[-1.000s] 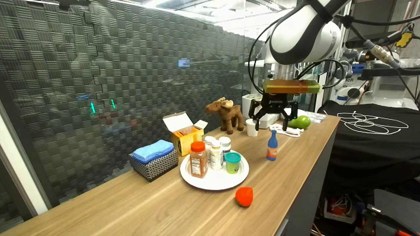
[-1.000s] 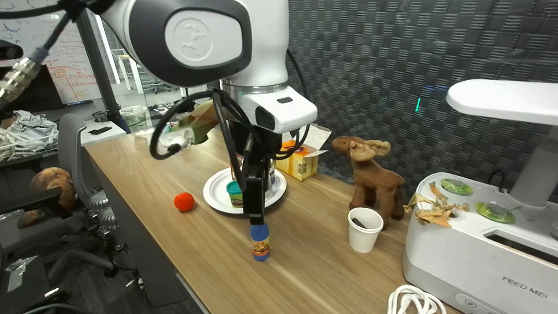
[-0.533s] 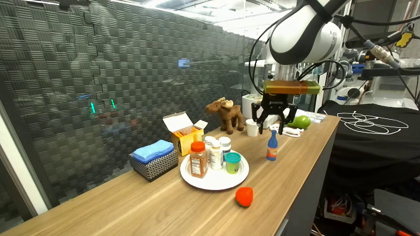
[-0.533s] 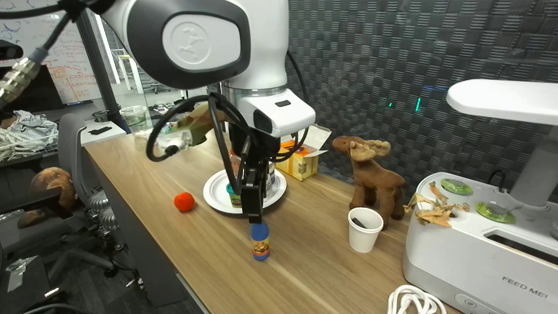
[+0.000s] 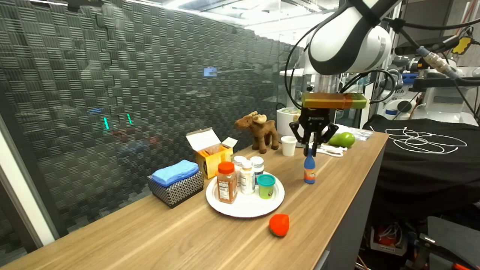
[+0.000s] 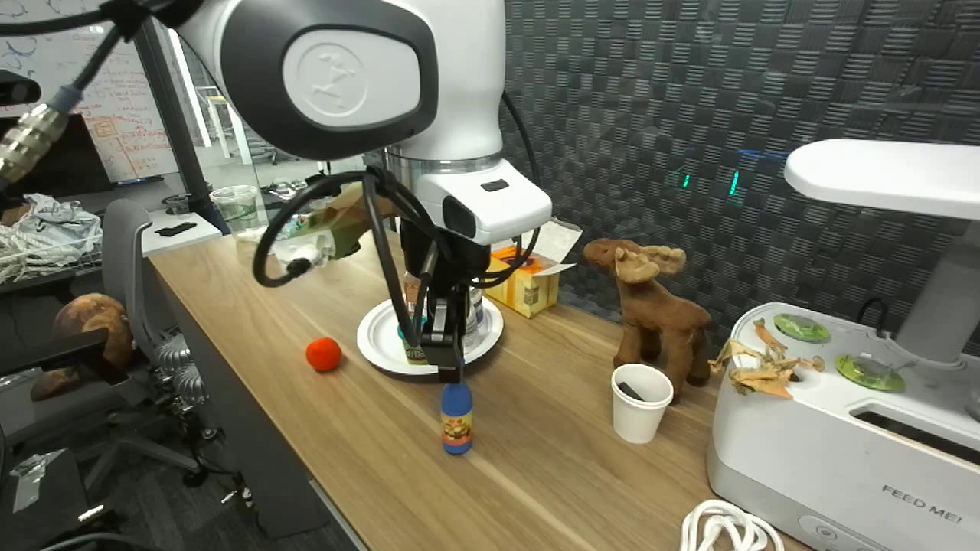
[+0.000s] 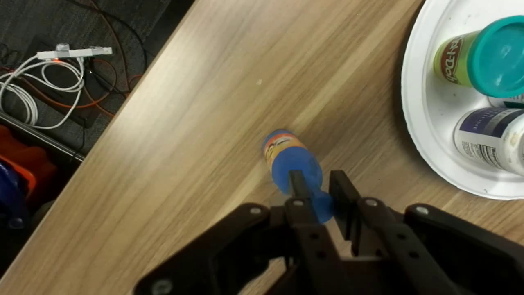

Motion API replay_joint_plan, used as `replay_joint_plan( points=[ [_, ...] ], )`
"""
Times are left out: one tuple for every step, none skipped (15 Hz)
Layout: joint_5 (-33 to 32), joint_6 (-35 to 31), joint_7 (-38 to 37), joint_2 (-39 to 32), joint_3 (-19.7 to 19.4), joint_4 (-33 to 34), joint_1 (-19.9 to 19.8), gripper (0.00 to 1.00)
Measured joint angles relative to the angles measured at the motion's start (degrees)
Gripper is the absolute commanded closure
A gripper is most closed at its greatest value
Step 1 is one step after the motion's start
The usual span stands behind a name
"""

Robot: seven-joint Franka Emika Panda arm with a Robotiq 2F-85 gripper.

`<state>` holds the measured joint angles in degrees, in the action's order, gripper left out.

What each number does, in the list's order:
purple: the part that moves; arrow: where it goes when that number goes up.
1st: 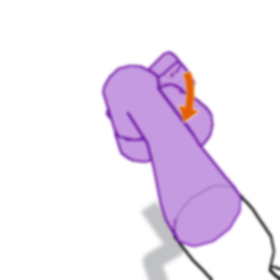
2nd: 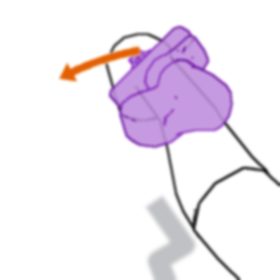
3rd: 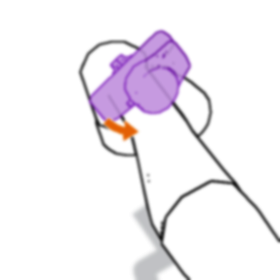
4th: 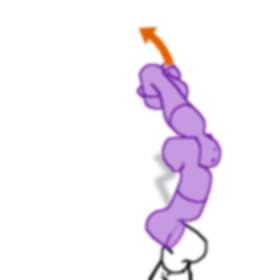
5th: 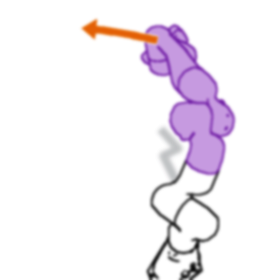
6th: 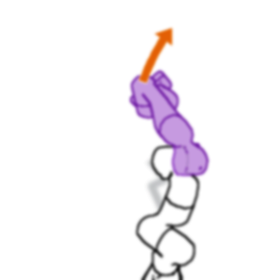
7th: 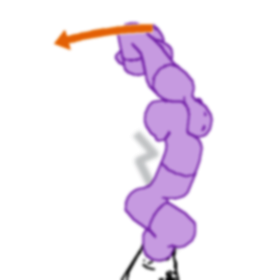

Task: Put all the objects surrounding the plate on the plate.

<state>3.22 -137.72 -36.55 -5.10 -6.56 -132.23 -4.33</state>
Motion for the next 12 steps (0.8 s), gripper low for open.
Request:
replay_joint_plan(
  points=[
    [0.00, 0.00, 0.00, 0.01, 0.01, 0.00, 0.00, 0.87],
    [0.00, 0.00, 0.00, 0.03, 0.05, 0.00, 0.02, 0.88],
    [0.00, 0.00, -0.02, 0.13, 0.14, 0.02, 0.06, 0.88],
    [0.00, 0.01, -0.16, 0.37, 0.29, 0.10, 0.20, 0.88],
    [0.00, 0.10, -0.36, 0.77, 0.54, 0.29, 0.48, 0.88],
    [0.00, 0.21, -0.57, 1.23, 0.93, 0.59, 0.89, 0.88],
    [-0.47, 0.33, -1.09, 1.82, 1.51, 1.00, 1.47, 0.88],
    [-1.21, 0.57, -1.95, 2.52, 2.25, 1.50, 2.20, 0.88],
    [-2.33, 1.09, -3.18, 3.26, 3.14, 2.10, 3.03, 0.88],
    [-3.31, 1.92, -4.42, 4.09, 4.24, 2.75, 3.96, 0.88],
    [-4.19, 3.06, -5.42, 4.89, 5.36, 3.33, 4.84, 0.88],
    [-4.87, 4.37, -6.21, 5.67, 6.56, 3.92, 5.73, 0.88]
  ],
)
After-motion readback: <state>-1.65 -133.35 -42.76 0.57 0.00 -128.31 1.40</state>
